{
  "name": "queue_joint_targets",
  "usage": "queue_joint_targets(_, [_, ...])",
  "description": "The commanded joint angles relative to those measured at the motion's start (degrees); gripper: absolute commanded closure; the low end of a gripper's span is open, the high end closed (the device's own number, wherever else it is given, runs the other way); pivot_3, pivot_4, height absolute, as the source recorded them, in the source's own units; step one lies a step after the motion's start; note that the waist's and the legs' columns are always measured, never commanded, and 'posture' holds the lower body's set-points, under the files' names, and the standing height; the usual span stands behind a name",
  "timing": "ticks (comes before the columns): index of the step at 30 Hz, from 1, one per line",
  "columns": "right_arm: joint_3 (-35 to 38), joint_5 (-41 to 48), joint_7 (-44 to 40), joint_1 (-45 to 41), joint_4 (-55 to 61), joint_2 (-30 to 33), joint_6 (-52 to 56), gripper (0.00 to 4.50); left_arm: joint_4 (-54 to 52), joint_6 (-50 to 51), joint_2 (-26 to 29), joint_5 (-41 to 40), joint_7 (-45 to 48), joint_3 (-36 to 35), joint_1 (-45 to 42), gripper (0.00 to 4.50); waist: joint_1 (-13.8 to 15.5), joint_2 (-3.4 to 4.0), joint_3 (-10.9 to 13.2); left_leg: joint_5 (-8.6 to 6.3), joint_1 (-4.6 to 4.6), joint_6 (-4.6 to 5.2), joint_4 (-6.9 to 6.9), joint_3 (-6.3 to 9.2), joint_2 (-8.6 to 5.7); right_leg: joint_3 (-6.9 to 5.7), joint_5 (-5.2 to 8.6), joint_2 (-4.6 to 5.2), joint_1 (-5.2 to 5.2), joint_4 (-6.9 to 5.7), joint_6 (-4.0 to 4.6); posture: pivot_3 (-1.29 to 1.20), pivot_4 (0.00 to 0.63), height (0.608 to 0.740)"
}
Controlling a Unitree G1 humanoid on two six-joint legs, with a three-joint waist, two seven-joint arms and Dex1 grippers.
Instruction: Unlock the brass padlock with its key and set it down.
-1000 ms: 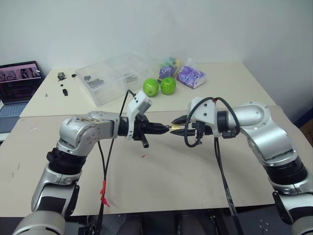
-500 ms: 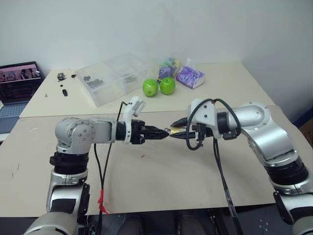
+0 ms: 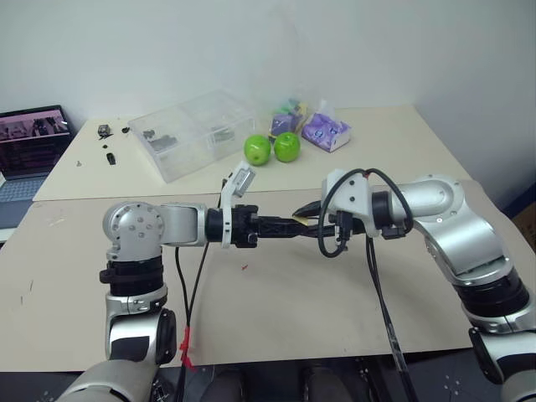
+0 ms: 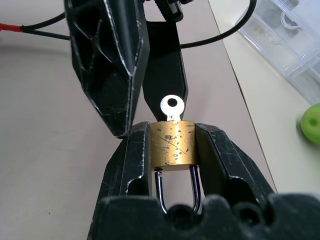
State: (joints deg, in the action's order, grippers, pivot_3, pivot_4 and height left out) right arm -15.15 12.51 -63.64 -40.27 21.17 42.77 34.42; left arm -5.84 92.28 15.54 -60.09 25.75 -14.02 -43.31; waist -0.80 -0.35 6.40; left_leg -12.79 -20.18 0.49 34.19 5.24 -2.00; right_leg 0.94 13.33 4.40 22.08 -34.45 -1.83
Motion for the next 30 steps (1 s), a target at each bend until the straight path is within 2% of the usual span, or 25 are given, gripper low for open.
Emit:
queue_joint_targets(1, [0.84, -0.28, 0.2, -0.53, 0.49, 0.75, -1.06, 3.6, 0.24, 0.22, 0.57, -2.61, -1.28, -2.39, -2.07, 1.26, 0.07, 0.0, 0.0, 0.0, 0.0, 0.0, 0.0, 0.0, 0.0, 0.0, 0.0, 0.0, 0.0, 0.0, 0.0, 0.0, 0.15, 0.74])
queue_joint_targets(13, [0.92, -0.07, 0.38, -1.01, 1.21, 0.66, -0.55, 3.6, 0.16, 0.22, -2.79, -4.31, -7.26, -3.69, 0.14, 1.26, 0.08, 0.0, 0.0, 0.01, 0.0, -0.02, -0.01, 0.0, 0.0, 0.01, 0.0, 0.01, 0.0, 0.02, 0.0, 0.0, 0.15, 0.74])
queue_joint_targets(30, [2.11, 2.01, 0.76, -2.21, 2.14, -0.27, 1.41, 3.6, 4.7, 0.22, -5.79, -8.65, -14.8, -6.58, -1.08, 1.26, 0.12, -0.02, -0.01, 0.01, -0.01, -0.04, -0.01, -0.01, -0.01, 0.01, 0.0, 0.02, 0.0, 0.02, 0.01, 0.0, 0.15, 0.74])
